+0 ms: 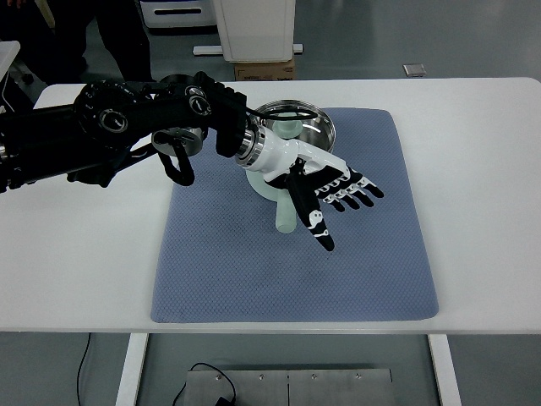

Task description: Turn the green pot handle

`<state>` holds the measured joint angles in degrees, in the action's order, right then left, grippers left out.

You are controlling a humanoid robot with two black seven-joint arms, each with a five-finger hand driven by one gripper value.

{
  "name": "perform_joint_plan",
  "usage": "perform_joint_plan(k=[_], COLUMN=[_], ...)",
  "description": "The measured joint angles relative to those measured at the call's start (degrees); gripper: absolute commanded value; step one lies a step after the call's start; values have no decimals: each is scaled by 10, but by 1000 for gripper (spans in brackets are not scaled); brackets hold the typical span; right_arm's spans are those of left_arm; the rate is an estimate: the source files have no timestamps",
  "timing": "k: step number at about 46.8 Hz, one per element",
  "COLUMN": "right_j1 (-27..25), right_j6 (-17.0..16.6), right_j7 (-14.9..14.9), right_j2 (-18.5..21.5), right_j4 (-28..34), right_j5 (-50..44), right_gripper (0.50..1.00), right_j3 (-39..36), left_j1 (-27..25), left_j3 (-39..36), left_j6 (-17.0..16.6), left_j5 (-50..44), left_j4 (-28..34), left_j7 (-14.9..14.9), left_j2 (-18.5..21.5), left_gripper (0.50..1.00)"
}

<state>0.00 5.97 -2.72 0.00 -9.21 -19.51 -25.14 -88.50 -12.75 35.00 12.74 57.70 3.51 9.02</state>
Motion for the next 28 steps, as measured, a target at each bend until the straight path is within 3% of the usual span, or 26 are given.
perform_joint_plan(k=[28], right_j1=[0], right_j6=[0], right_j7=[0], right_j2=[0], right_j4=[0], right_j5=[0], right_gripper=[1000], right_j3=[0], left_j1=[-15], left_j3=[-57], left_j6=[0], left_j5=[1], left_j4=[19], left_j7=[1], left_j2=[4], left_gripper=[1000])
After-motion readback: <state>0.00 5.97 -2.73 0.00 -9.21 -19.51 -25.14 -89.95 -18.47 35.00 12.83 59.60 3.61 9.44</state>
